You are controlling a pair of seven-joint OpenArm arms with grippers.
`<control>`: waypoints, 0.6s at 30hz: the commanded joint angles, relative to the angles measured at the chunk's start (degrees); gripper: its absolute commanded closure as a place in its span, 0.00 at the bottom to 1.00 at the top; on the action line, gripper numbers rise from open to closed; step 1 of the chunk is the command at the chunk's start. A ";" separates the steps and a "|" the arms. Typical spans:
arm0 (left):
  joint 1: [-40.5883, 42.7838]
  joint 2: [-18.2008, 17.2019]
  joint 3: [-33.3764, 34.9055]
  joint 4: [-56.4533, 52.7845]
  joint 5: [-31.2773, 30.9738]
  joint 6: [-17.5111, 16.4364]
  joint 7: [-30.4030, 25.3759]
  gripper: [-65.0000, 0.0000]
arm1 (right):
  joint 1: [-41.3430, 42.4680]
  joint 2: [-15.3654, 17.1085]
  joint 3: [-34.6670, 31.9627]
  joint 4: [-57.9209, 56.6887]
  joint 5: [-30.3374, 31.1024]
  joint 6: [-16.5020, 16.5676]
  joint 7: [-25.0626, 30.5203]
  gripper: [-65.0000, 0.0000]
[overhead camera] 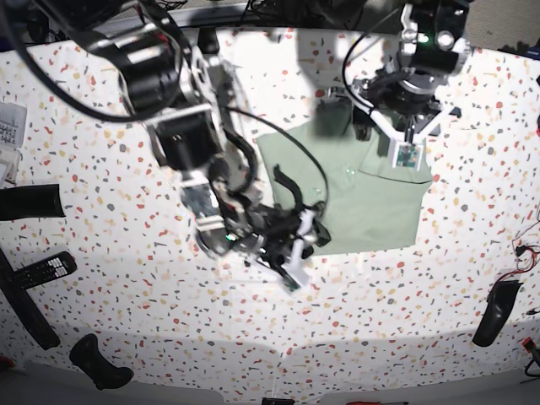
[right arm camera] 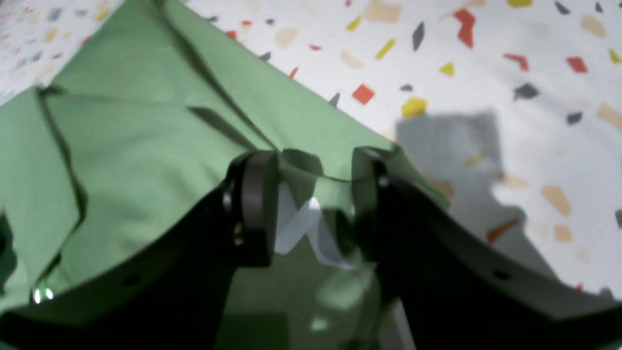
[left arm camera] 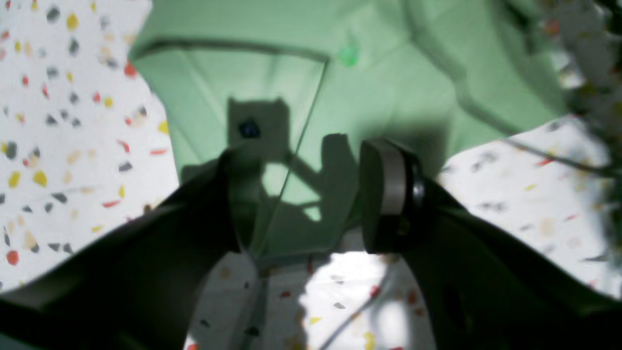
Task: Fold the T-shirt properly
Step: 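Fold the lifted end over the stack with the right gripper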
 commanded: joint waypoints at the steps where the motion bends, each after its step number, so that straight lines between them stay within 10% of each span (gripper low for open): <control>1: -0.57 0.15 -0.17 -0.63 0.39 0.07 -1.09 0.54 | 0.68 0.33 -0.04 0.76 -0.52 0.42 -1.31 0.63; 18: -13.22 0.70 -0.24 -19.80 18.99 0.09 -0.85 0.54 | -24.35 9.70 -0.04 32.20 13.57 0.47 -16.20 0.63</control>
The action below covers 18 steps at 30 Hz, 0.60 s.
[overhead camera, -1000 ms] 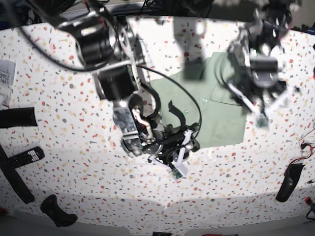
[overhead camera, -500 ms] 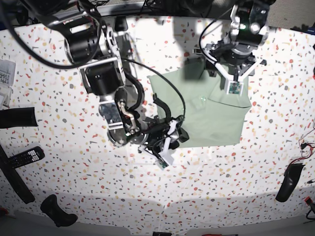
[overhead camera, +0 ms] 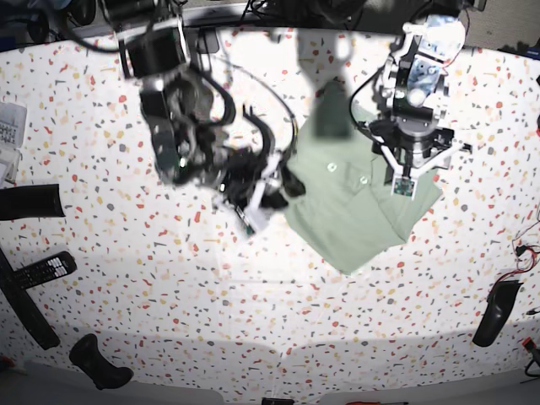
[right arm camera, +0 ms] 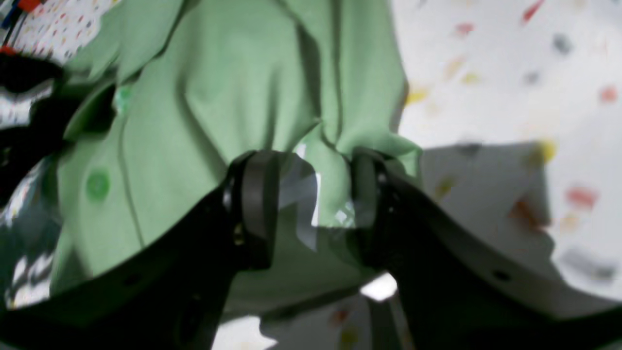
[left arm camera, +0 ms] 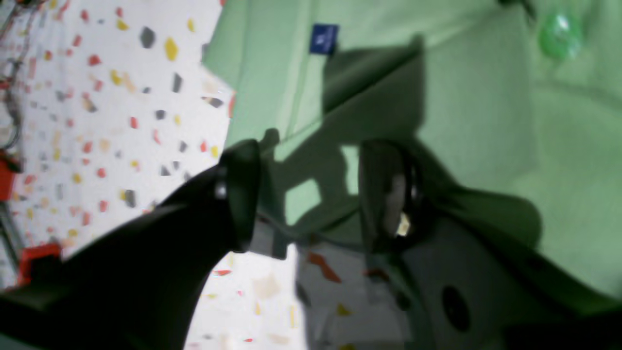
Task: Fold the T-shirt properly
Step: 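Fold the lifted end over the stack with the right gripper, then press the folded stack flat with both grippers and release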
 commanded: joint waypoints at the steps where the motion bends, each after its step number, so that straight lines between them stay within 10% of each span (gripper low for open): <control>1: -1.22 -0.11 -0.07 0.79 2.25 0.39 -0.72 0.54 | -1.66 0.81 -0.09 2.29 -0.85 0.34 -3.37 0.63; 18: -4.13 -0.09 -0.07 0.79 -0.48 -2.25 -2.32 0.54 | -21.07 3.30 -0.22 24.83 5.20 0.34 -7.23 0.63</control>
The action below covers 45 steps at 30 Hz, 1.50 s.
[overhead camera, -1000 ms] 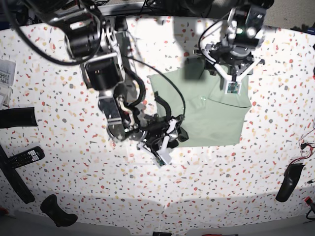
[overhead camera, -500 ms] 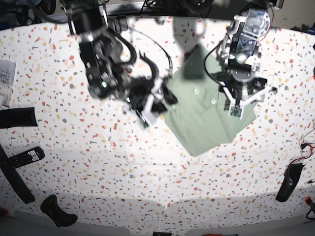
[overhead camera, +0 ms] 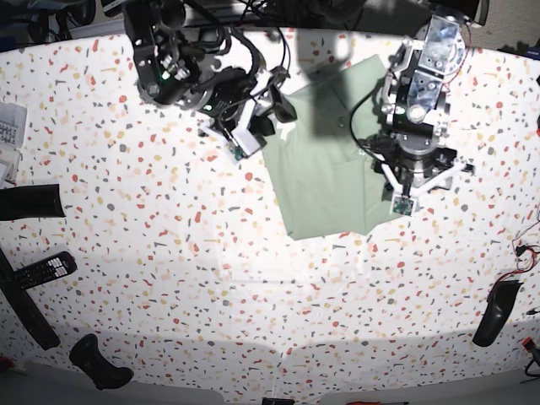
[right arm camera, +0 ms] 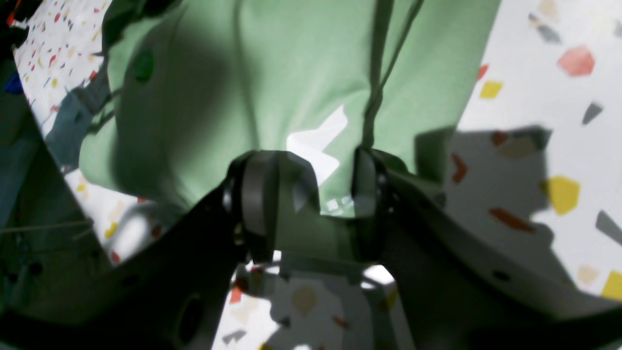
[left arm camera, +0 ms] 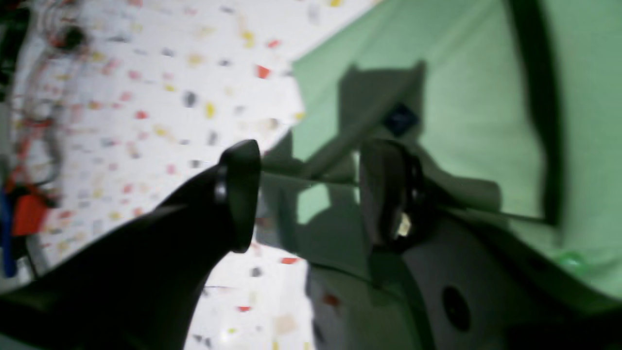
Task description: Fold the T-shirt properly
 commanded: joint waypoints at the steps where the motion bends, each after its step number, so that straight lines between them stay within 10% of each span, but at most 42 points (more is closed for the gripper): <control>1: -0.63 -0.20 -0.15 0.90 -0.07 0.02 -1.92 0.54 | -0.59 0.04 -0.48 1.22 1.60 0.10 -1.07 0.63; 19: -8.66 -0.22 -0.15 1.29 -0.11 -2.38 3.06 0.54 | -1.22 0.00 -12.50 1.95 3.43 0.10 -2.34 0.63; 26: -9.07 -2.12 -0.24 10.45 -6.34 -1.60 2.05 0.54 | 0.39 -0.20 -1.68 5.77 3.50 0.10 1.49 0.63; 35: -8.02 -13.79 -1.18 13.00 -18.10 -1.09 -0.07 0.54 | 0.94 -0.28 17.29 12.72 7.69 0.10 -1.62 0.63; 45: 10.75 -14.67 -16.61 24.28 -20.31 -4.26 -3.54 0.54 | -1.75 -0.11 32.41 13.42 14.38 0.10 -8.44 0.63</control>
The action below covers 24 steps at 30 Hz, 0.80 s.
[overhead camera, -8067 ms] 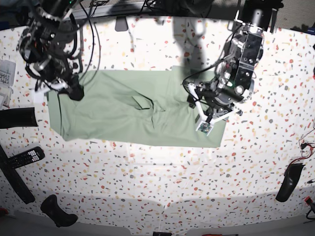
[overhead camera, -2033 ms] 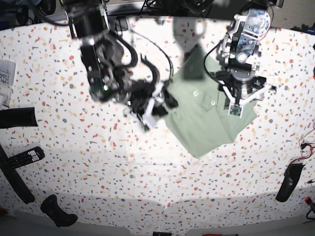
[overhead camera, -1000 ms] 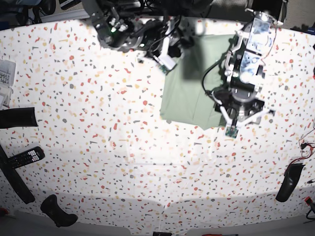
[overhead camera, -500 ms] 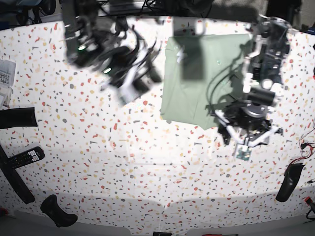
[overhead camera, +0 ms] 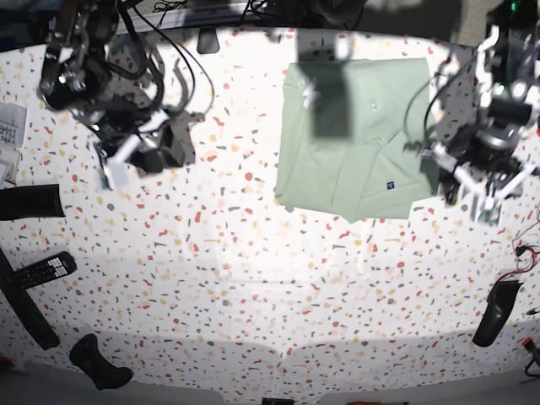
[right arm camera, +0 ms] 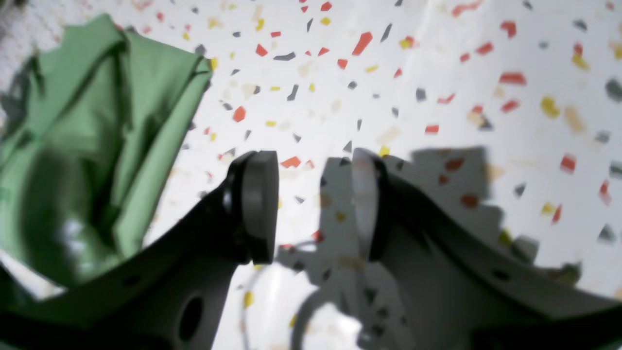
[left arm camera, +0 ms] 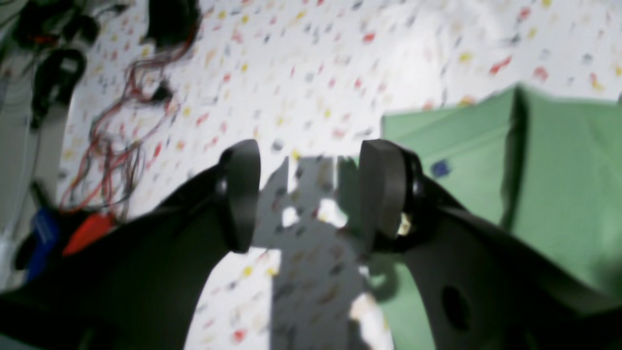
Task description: Fold the T-shirt properly
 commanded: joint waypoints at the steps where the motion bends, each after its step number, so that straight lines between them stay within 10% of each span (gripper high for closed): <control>1: 2.36 -0.61 -2.03 1.88 0.61 -1.33 -1.14 0.54 | -1.22 0.37 1.27 1.88 1.88 0.32 0.70 0.63; 16: 32.92 -0.61 -23.61 4.87 -13.73 -16.04 1.95 0.55 | -33.53 0.31 17.07 18.56 8.52 0.32 -2.69 0.63; 24: 52.70 -0.57 -23.78 4.79 -14.14 -17.20 0.96 0.55 | -52.50 0.66 16.17 21.64 8.17 0.32 -5.46 0.63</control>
